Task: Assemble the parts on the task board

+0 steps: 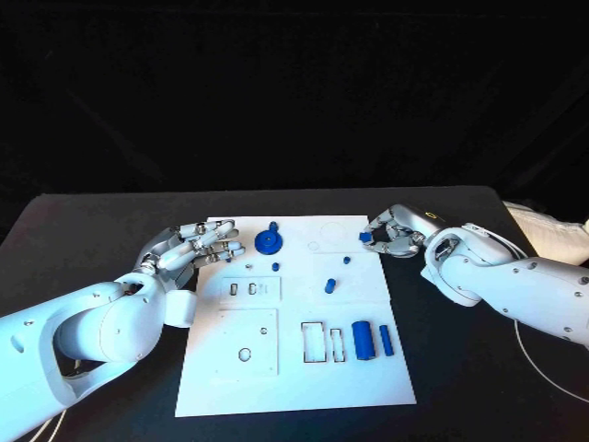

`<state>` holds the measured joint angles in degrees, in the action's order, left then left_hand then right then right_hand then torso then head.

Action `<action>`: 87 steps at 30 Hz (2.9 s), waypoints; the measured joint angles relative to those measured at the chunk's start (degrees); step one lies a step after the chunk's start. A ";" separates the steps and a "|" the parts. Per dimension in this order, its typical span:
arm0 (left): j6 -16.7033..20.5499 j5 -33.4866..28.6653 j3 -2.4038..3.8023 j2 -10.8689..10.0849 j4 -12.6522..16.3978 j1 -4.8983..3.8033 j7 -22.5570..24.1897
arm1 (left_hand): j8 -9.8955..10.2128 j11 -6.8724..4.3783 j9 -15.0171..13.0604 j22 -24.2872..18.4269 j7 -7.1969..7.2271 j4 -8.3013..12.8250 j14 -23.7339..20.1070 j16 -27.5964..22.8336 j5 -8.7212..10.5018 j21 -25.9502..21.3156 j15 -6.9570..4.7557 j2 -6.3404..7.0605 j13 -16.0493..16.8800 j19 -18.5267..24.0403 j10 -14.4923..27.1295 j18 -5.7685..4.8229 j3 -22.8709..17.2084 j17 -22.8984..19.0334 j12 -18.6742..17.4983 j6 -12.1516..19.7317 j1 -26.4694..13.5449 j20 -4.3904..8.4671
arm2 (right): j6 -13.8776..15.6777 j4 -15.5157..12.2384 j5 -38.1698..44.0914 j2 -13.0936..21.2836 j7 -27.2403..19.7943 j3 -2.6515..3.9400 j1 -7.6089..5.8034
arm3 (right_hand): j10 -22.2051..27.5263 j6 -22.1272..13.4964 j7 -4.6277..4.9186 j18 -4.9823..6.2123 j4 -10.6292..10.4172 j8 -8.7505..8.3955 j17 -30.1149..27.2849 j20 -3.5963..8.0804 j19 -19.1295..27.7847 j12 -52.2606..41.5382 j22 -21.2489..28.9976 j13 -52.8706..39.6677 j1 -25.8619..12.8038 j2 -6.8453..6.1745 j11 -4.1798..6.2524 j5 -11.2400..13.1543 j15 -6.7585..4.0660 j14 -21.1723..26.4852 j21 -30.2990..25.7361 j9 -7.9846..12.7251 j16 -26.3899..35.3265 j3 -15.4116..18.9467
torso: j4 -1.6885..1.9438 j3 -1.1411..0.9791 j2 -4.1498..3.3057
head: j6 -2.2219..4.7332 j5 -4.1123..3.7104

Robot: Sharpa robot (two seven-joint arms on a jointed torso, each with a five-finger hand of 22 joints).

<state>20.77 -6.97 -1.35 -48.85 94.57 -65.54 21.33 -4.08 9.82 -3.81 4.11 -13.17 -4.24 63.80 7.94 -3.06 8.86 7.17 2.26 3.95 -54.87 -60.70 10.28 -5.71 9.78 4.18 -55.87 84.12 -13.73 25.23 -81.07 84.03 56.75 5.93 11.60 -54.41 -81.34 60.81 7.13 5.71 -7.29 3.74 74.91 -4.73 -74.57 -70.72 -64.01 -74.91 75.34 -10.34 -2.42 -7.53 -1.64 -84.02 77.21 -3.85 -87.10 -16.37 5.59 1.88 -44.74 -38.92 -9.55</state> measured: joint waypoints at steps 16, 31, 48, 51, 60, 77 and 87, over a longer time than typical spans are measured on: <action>0.00 0.00 0.00 -0.01 0.04 0.01 0.00 | 0.00 0.00 0.00 0.00 0.00 0.00 0.00 0.00 0.00 0.00 0.00 0.00 0.00 0.00 0.00 0.00 0.00 -0.01 0.00 0.00 0.00 0.00 | 0.11 0.39 -0.25 -0.28 -0.36 0.12 -0.02 | -0.22 1.86 -0.80 0.00 0.04 0.93 0.02 0.00 0.00 -0.39 -0.64 -0.04 2.41 2.42 0.22 0.25 0.00 0.00 0.01 -0.24 0.00 -0.04 | -0.05 0.01 -0.02 | -0.10 -0.13; 0.01 0.00 0.00 -0.03 0.06 0.02 0.00 | 0.00 0.00 0.00 0.01 0.00 0.00 0.00 0.00 0.00 0.00 0.00 0.00 0.00 0.00 0.00 0.00 0.00 -0.02 0.00 0.00 0.00 0.00 | 1.76 -0.55 1.74 -1.09 1.04 0.21 0.57 | -0.89 4.24 -1.08 0.00 0.73 1.83 0.03 0.64 -0.63 -0.76 -1.55 -0.19 3.78 3.79 0.96 1.70 -0.74 0.10 0.48 -0.48 -0.23 -1.06 | 0.02 0.02 0.02 | -0.35 -0.18; -0.11 0.00 -0.01 0.22 -0.36 0.02 -0.02 | 0.00 -0.08 0.00 0.01 0.00 0.38 0.64 0.00 0.00 -0.21 -0.18 -0.46 0.00 -0.23 -0.08 0.01 -0.39 0.20 0.00 0.00 0.46 0.23 | 3.60 -7.03 4.99 -0.51 3.03 0.56 0.73 | -1.60 5.42 -1.07 0.00 0.83 3.07 0.02 1.46 -1.46 -2.00 -3.14 -0.04 4.38 4.35 1.90 -0.13 -1.25 -0.01 1.35 -0.50 -0.95 -1.46 | 0.01 0.07 0.19 | 0.06 -0.08; -0.72 0.06 -0.02 0.31 -0.64 0.03 0.00 | -0.09 -0.89 -0.07 0.09 1.03 0.38 2.23 0.09 0.00 -0.21 -0.87 -0.97 0.00 -1.45 -1.52 -0.01 -0.39 0.78 0.04 -1.03 -0.05 0.65 | 3.57 -9.08 5.18 -0.04 3.54 0.86 -0.21 | -1.66 5.79 -1.05 0.00 0.47 3.07 0.02 1.46 -1.46 -2.00 -3.16 -0.04 4.15 4.15 1.84 -0.13 -1.25 -0.01 1.35 -0.51 -0.95 -1.26 | 0.04 0.13 0.31 | 0.18 -0.04; -2.71 1.58 -0.01 0.51 -1.31 0.03 -0.31 | -0.57 -3.04 -0.09 2.14 2.69 0.62 12.61 5.91 0.00 4.34 -4.23 -1.17 0.26 -9.24 -6.55 0.00 -0.63 5.76 0.82 -3.53 -0.35 4.05 | 2.63 -13.78 5.30 0.03 5.17 0.95 -1.79 | -1.67 5.95 -1.19 0.00 0.13 3.07 0.02 1.66 -1.66 -1.99 -3.16 -0.01 3.34 4.30 1.83 -0.13 -1.25 -0.01 1.35 -0.65 -0.95 -0.93 | 0.18 0.38 0.98 | 0.03 0.69; -1.74 14.28 0.01 -0.59 -0.27 -0.01 -9.52 | -2.44 -7.11 -0.97 15.24 6.04 -1.85 20.18 63.53 0.00 24.50 -8.31 1.46 10.51 -20.14 -15.00 0.00 0.56 58.67 12.15 -7.30 -4.28 9.27 | -3.63 -20.88 6.84 -4.63 10.42 -0.28 -2.10 | -1.48 6.06 -1.33 0.00 -1.04 2.78 0.01 1.65 -1.65 -0.80 -3.05 -0.03 2.15 4.27 2.01 -0.10 -1.24 -0.01 1.35 -1.16 -0.94 -0.40 | 0.66 0.83 1.56 | -1.98 3.43; -0.26 23.94 0.00 -1.47 1.17 -0.01 -16.48 | -4.34 -7.51 -1.88 45.58 6.30 -3.72 20.19 77.21 0.00 52.49 -8.94 2.31 23.28 -22.89 -8.51 -2.72 2.93 65.18 26.42 -6.36 -6.69 9.69 | -5.63 -22.93 8.78 -6.42 12.54 -1.34 -1.55 | -1.48 6.13 -1.42 0.00 -1.50 2.75 0.00 1.65 -1.65 -0.35 -3.08 -0.04 1.63 4.52 2.01 -0.08 -1.24 -0.01 1.35 -1.03 -0.94 -0.08 | 0.76 0.88 1.57 | -3.66 5.03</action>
<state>20.51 16.96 -1.34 -50.32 95.73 -65.55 4.85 -8.42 2.31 -5.68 49.69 -6.87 -7.96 83.99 85.15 -3.06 61.35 -1.77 4.57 27.23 -77.76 -69.21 7.56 -2.78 74.95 30.60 -62.23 77.44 -4.04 19.60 -104.00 92.81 50.33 18.47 10.26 -55.96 -82.81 66.94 5.71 5.71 -8.79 6.48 74.91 -3.08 -76.22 -71.07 -67.09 -74.95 76.97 -5.82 -0.41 -7.61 -2.88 -84.03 78.56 -4.88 -88.04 -16.45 6.35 2.76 -43.18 -42.59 -4.52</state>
